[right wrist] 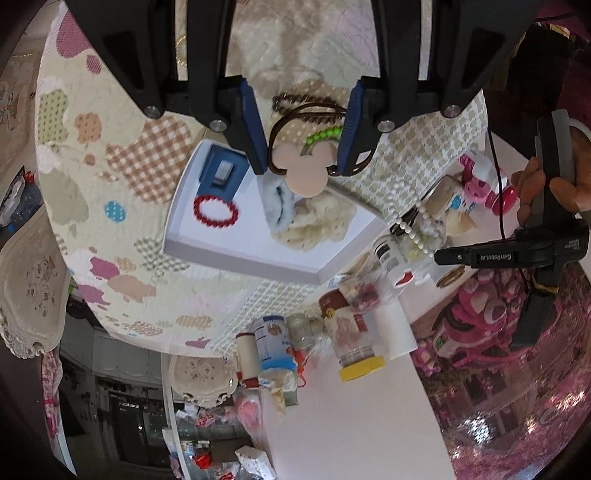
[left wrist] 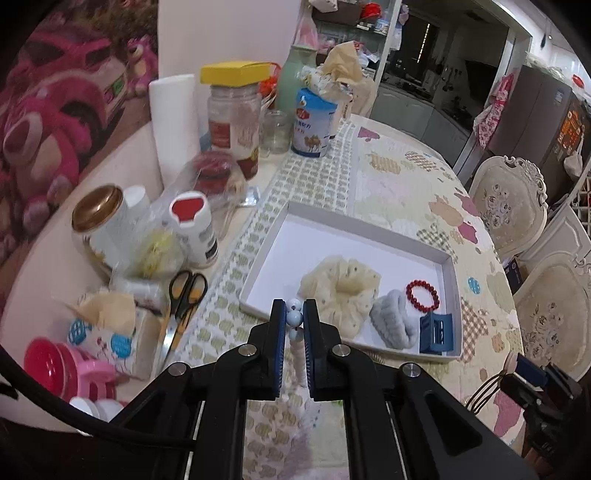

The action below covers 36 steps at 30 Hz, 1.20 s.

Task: Organize jewelry
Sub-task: 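Grasp the mouse-charm hair tie with the right tool while the left tool grasps the white pearl strand, then carry the hair tie and pearl strand into the white tray and open both tools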

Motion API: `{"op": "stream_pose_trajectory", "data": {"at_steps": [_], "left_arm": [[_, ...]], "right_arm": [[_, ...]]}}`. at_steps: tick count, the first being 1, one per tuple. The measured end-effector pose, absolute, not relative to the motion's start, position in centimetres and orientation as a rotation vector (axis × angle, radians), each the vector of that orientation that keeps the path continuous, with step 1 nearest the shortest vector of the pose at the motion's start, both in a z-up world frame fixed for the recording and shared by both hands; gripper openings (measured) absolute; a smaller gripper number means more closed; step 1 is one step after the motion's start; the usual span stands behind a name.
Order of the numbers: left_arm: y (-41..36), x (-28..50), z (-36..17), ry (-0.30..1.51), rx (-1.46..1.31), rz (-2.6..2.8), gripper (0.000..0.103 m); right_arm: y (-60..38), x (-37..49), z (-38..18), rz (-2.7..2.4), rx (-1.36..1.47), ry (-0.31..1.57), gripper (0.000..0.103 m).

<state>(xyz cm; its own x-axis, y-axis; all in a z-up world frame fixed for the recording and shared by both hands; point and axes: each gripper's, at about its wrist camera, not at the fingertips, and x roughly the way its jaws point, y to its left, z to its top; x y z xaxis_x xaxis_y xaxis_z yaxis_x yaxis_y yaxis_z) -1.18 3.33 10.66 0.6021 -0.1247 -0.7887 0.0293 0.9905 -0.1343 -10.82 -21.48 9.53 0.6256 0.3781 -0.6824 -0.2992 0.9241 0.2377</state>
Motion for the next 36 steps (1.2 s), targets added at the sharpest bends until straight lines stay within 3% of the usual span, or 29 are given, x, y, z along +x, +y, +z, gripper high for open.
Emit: {"op": "stream_pose_trajectory", "data": {"at_steps": [13,24,36], "left_arm": [[0.7,4.2,11.4,0.913,-0.048,-0.118,0.008],[-1.7,10.9,10.3,0.937,-0.035,-0.151,0.008],[0.4,15.9,2.7,1.073,-0.084,-0.099,0.008]], "right_arm": [[-22.8,-5.6,10.6,0.336,0.119,0.787,0.040],[-23.2,1.1,8.3,0.286,0.163,0.843,0.040],[-21.8,8.7,3.1,0.265,0.155,0.978,0.040]]}}
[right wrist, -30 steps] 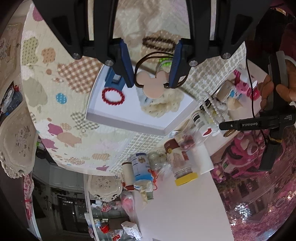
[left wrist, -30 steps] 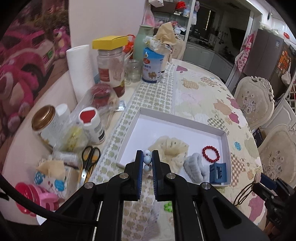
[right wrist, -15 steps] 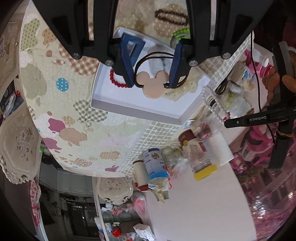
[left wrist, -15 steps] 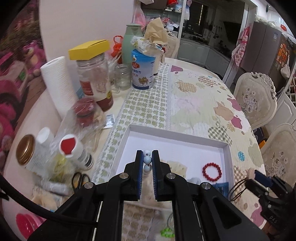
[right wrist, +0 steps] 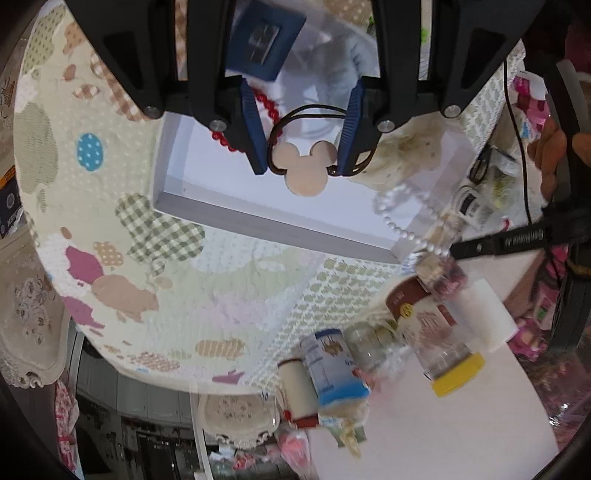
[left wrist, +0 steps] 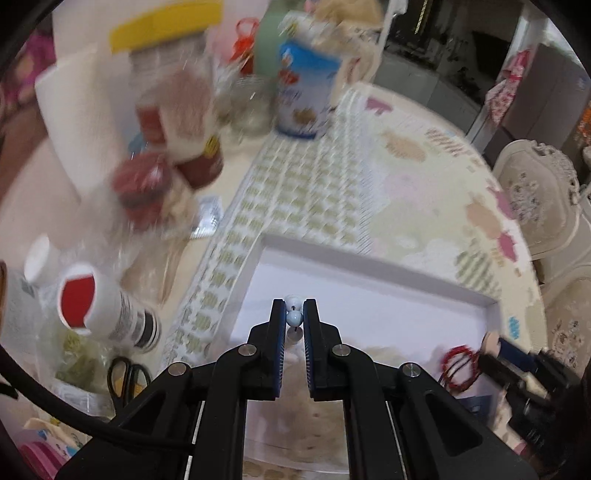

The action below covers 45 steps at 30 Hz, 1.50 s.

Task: Organize jewelry
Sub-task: 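Carry the hair tie and pearl strand into the white tray and open both tools, then withdraw both tools from the tray toward the remaining jewelry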

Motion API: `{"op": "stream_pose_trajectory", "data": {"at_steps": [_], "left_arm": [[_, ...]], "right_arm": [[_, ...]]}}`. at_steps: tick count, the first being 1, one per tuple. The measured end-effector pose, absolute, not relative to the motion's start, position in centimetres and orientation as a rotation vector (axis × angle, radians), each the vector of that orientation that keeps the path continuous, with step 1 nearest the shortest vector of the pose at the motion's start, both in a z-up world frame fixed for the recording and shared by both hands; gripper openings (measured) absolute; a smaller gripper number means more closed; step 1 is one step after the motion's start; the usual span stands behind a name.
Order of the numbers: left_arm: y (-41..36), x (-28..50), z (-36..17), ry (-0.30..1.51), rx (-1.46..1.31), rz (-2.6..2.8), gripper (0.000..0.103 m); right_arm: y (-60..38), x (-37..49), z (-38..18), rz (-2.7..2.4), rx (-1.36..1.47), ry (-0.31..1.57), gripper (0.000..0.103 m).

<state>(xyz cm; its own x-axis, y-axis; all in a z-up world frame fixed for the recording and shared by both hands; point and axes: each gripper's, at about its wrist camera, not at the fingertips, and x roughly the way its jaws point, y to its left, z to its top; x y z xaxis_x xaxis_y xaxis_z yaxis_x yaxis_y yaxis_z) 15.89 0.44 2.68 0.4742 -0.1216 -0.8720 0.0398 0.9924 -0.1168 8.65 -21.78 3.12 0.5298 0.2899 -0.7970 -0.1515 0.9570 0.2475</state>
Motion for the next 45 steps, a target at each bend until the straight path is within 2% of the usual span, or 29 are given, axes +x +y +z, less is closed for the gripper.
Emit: {"op": "stream_pose_trajectory", "data": {"at_steps": [6,14,15,18,19,34,45], "left_arm": [[2.3,15.6,-0.9,1.139,-0.102,-0.069,0.008],[2.7,15.3,-2.1,1.151,-0.109,-0.065,0.008],[2.6,15.2,-2.1,1.155,-0.111,-0.069,0.010],[2.2,14.9,-2.0,1.154,-0.098,-0.070,0.027],[2.1,14.9,-1.9,1.150,-0.094,-0.069,0.028],[1.4,9.5,1.7,1.070,-0.054,-0.038,0.029],[-0.3,3.0,4.6,0.988,-0.010,-0.033,0.029]], "right_arm": [[-20.6,12.8,-0.5,0.263,0.130,1.054,0.040],[-19.7,15.9,-3.8,0.253,0.115,1.106,0.041],[-19.5,16.0,-4.0,0.256,0.110,1.107,0.041],[-19.1,16.0,-4.2,0.259,0.071,1.093,0.042],[-19.0,16.0,-4.2,0.257,0.060,1.095,0.044],[-20.9,8.7,2.1,0.215,0.146,0.994,0.056],[-21.1,0.5,5.4,0.216,0.158,0.934,0.057]]}}
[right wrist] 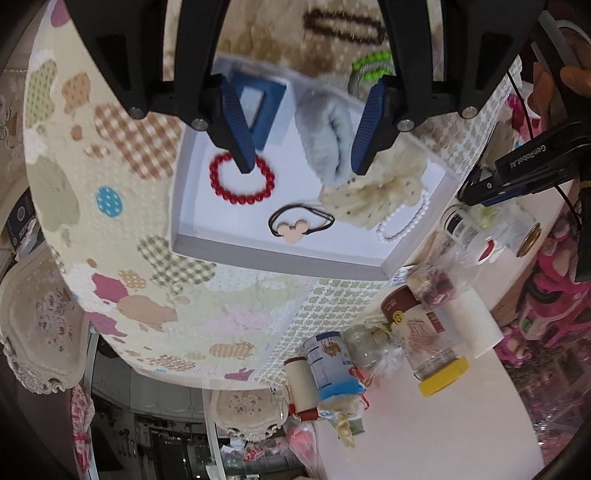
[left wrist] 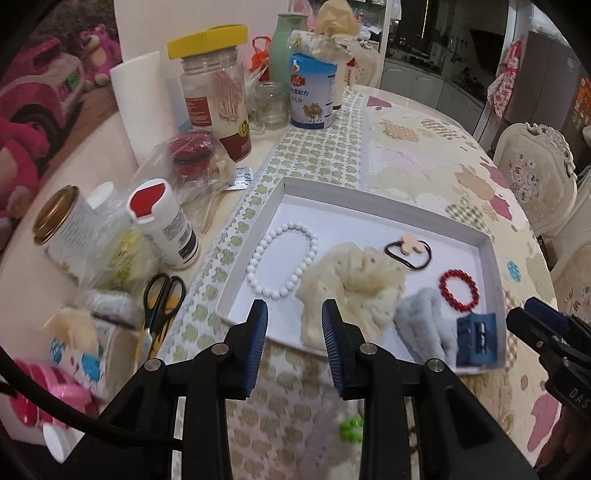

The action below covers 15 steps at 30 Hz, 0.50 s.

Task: Organize jewelry
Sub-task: 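Withdraw both tools from the tray toward the remaining jewelry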

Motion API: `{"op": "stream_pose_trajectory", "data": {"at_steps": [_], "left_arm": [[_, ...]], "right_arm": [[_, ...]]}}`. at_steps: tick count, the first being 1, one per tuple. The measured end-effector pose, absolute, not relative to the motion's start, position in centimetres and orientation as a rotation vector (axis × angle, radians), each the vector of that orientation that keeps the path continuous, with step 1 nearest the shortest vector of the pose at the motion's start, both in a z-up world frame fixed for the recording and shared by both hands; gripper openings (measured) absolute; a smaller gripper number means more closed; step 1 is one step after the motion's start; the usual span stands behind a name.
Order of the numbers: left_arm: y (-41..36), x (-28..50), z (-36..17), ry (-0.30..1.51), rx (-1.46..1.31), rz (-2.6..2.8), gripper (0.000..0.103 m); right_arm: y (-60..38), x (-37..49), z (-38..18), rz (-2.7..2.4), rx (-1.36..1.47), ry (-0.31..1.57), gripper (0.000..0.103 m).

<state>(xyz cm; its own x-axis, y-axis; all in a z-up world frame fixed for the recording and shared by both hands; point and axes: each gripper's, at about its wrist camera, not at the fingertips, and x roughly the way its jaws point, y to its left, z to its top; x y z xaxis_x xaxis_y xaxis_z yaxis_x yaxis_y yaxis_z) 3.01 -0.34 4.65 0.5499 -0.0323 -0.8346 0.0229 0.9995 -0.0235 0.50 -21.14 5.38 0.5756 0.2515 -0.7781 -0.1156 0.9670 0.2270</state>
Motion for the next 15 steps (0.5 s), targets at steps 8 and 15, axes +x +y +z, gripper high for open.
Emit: {"op": "stream_pose_trajectory", "data": {"at_steps": [8,15], "left_arm": [[-2.4,-2.0,6.0,0.950,-0.002,-0.046,0.029],[-4.0,-5.6,6.5,0.935,0.012,-0.054,0.029]], "right_arm": [[-22.2,-5.2,7.6,0.200,0.148,0.890,0.061],[-23.5,-9.3,8.9,0.188,0.143,0.860,0.061]]}}
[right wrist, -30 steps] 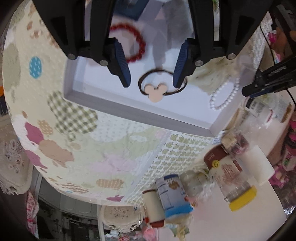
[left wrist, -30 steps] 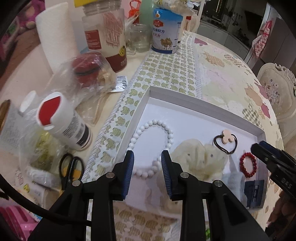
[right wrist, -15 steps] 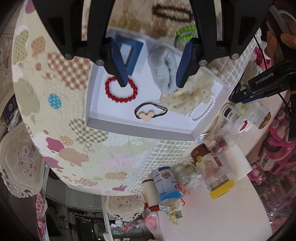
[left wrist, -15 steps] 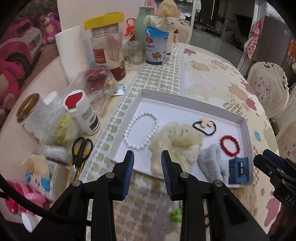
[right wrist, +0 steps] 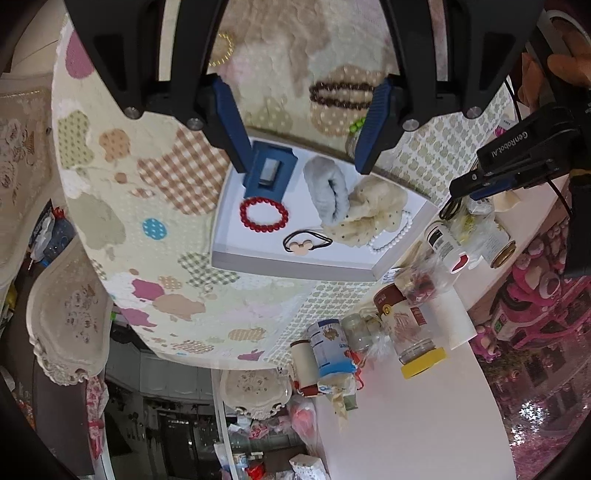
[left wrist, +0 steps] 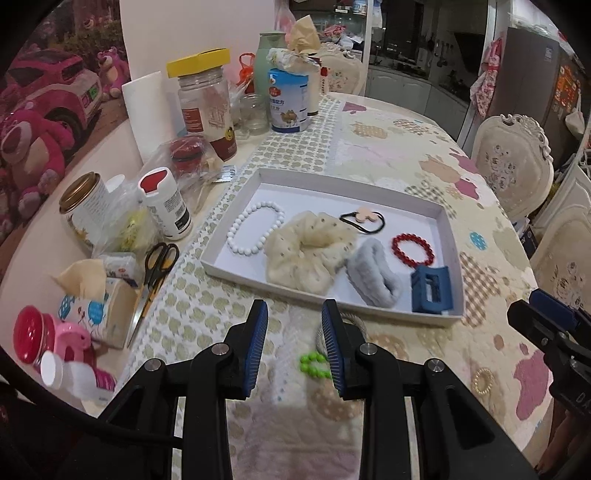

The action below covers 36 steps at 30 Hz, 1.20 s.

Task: Organize jewelry
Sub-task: 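Withdraw both tools from the tray toward the remaining jewelry, then grasp the gold spiral hair coil with the right tool while the left tool grasps the brown bead bracelet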

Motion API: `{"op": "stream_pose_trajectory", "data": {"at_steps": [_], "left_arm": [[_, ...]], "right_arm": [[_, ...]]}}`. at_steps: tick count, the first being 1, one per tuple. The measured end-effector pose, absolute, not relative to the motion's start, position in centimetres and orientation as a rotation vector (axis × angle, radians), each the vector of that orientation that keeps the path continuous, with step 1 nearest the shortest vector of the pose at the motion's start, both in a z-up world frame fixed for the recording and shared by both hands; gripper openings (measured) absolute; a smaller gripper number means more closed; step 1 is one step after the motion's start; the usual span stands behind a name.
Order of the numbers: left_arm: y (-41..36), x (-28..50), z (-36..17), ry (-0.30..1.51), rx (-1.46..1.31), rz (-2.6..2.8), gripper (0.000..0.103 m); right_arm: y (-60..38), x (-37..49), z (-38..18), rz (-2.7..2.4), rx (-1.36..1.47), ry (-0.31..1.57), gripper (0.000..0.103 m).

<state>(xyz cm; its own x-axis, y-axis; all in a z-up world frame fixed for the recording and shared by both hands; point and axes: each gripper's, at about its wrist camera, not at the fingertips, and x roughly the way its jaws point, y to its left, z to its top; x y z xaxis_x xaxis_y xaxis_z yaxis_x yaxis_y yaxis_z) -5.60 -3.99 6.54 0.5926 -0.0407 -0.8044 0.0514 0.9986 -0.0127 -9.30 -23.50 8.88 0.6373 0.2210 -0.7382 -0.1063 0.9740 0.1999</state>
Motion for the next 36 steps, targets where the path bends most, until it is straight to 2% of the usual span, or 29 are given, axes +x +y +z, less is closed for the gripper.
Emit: {"op": "stream_pose_trajectory", "data": {"at_steps": [12,26,30,36], "left_arm": [[-6.3,-9.9,7.8,0.899,0.029,-0.078,0.029],[-6.0,-11.2,7.8,0.923,-0.042,-0.102,0.029],[-5.1,-10.6,6.9,0.969,-0.093,-0.116,0.029],[-5.1,-9.7,2.6,1.081,-0.091,-0.159,0.029]], "right_arm": [[-26.0,-14.2,10.7,0.160,0.131,0.825,0.061],[-28.7,-16.9,10.8,0.119,0.142,0.819,0.064],[-29.9,-17.3,9.9,0.104,0.155,0.835,0.064],[-31.2,-17.4,5.7,0.118,0.161,0.904,0.064]]}}
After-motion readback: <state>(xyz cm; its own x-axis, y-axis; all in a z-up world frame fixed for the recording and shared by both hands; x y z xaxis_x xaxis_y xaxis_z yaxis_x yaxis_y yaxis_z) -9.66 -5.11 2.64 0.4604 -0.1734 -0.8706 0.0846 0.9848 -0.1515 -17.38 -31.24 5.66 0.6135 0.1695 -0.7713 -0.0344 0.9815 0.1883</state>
